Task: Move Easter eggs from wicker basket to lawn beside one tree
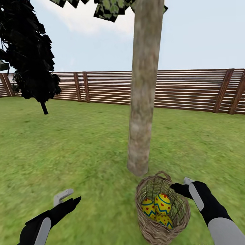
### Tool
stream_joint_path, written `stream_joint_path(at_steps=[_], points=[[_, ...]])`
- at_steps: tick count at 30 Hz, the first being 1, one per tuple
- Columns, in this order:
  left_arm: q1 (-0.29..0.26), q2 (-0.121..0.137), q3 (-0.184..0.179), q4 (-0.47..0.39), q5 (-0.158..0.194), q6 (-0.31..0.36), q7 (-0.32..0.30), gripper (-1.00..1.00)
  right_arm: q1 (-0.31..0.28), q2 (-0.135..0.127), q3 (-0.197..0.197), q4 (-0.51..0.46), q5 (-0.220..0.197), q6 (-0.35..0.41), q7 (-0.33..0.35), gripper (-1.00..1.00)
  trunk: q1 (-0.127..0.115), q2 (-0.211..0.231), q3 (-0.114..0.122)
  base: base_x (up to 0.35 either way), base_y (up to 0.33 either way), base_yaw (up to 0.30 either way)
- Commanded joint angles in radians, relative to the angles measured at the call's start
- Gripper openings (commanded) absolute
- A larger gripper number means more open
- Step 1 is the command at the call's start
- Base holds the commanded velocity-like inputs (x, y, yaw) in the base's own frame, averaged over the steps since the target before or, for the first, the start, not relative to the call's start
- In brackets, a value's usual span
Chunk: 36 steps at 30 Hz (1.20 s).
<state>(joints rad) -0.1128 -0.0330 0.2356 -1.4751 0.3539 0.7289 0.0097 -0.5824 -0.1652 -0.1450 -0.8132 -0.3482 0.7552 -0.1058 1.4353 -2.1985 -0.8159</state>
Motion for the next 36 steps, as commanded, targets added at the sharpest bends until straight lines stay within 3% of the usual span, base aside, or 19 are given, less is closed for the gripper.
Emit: stream_joint_path(at_steps=[1, 10, 19, 20, 21, 24, 36], points=[[-0.001, -0.001, 0.002, -0.001, 0.007, 0.006, 0.001, 1.00, -0.001, 0.001, 0.000, -0.001, -0.011, 0.004, -0.009, 1.00, 0.000, 0.000, -0.001, 0.005, 0.284, -0.012], [-0.001, -0.001, 0.002, -0.001, 0.007, 0.006, 0.001, 1.00, -0.001, 0.001, 0.001, -0.001, -0.011, 0.004, -0.009, 1.00, 0.000, 0.000, -0.001, 0.001, 0.253, -0.002], [-0.001, -0.002, 0.002, -0.001, 0.007, 0.006, 0.003, 1.00, -0.001, -0.001, 0.002, -0.001, -0.008, 0.003, -0.009, 1.00, 0.000, 0.000, -0.001, 0.000, 0.026, 0.000], [-0.001, -0.002, 0.002, -0.001, 0.007, 0.006, 0.003, 1.00, -0.001, -0.001, 0.002, -0.001, -0.003, 0.003, -0.009, 1.00, 0.000, 0.000, -0.001, 0.000, 0.000, 0.000], [-0.001, -0.002, 0.002, -0.001, 0.006, 0.006, 0.003, 1.00, -0.001, 0.001, 0.002, 0.000, 0.035, 0.003, -0.009, 1.00, 0.000, 0.000, -0.001, 0.000, 0.000, 0.000], [-0.001, -0.002, 0.000, -0.003, 0.007, 0.006, 0.001, 1.00, -0.001, 0.001, 0.002, 0.000, 0.058, 0.003, -0.008, 1.00, 0.000, 0.000, -0.001, 0.000, 0.000, 0.000], [-0.001, -0.003, -0.001, -0.079, 0.008, 0.015, 0.003, 1.00, -0.001, 0.005, 0.007, 0.017, 0.103, -0.037, -0.009, 1.00, 0.038, -0.070, -0.032, 0.000, 0.000, 0.000]])
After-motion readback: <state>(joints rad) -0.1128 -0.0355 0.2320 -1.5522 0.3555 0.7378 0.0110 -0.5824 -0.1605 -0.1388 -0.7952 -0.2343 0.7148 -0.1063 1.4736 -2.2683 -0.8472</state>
